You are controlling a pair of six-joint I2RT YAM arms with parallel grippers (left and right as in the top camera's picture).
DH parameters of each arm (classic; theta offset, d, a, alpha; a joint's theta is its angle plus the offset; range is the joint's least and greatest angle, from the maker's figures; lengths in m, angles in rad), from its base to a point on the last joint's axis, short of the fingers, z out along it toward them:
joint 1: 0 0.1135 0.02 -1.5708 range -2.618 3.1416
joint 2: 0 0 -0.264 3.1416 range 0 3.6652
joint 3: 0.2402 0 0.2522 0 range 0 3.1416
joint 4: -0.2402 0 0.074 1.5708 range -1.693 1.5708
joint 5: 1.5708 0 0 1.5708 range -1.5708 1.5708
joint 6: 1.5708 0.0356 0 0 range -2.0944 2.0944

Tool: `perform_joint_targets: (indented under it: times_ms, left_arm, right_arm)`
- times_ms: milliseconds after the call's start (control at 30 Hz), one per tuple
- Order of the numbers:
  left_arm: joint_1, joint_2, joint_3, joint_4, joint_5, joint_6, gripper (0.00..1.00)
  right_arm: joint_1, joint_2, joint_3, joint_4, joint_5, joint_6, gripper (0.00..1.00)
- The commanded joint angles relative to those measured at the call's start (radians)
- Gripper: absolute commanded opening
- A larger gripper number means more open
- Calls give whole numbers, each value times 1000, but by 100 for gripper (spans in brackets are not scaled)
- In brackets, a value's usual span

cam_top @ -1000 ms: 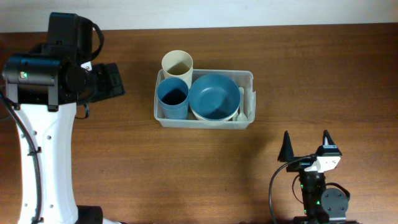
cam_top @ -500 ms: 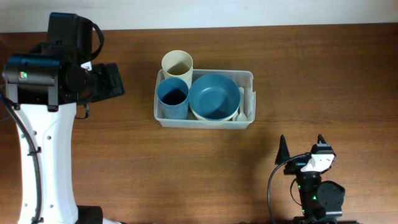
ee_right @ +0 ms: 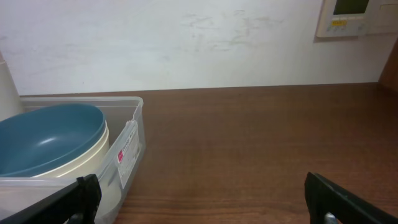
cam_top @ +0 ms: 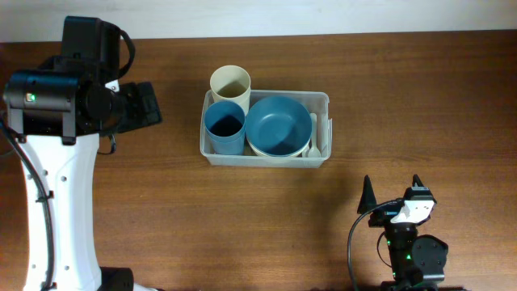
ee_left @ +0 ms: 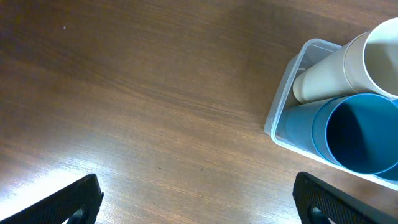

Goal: Pack container

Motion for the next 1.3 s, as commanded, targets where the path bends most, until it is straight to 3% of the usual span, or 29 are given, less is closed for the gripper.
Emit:
perform_joint_targets:
  times_ms: [0,667,833,1000,1267]
  left_arm:
    - [3,7,-1,-1,-13,-13,100]
    - [-10,-3,-6,34,-2,-19,100]
    - [-97,-144,-219,363,-5,26,100]
    - [-127,-367,-648,792,48,102,100]
    - [-63,-733,-1262,1287,239,222,100]
  right_arm:
    - [-6,-10,-5,-6,-2,-4,99]
    - [-6,-10,-5,-6,-2,-4,99]
    - [-6,-10,-5,-6,-2,-4,99]
    - [-6,-10,-5,-6,-2,-4,99]
    - [-6,-10,-5,-6,-2,-4,99]
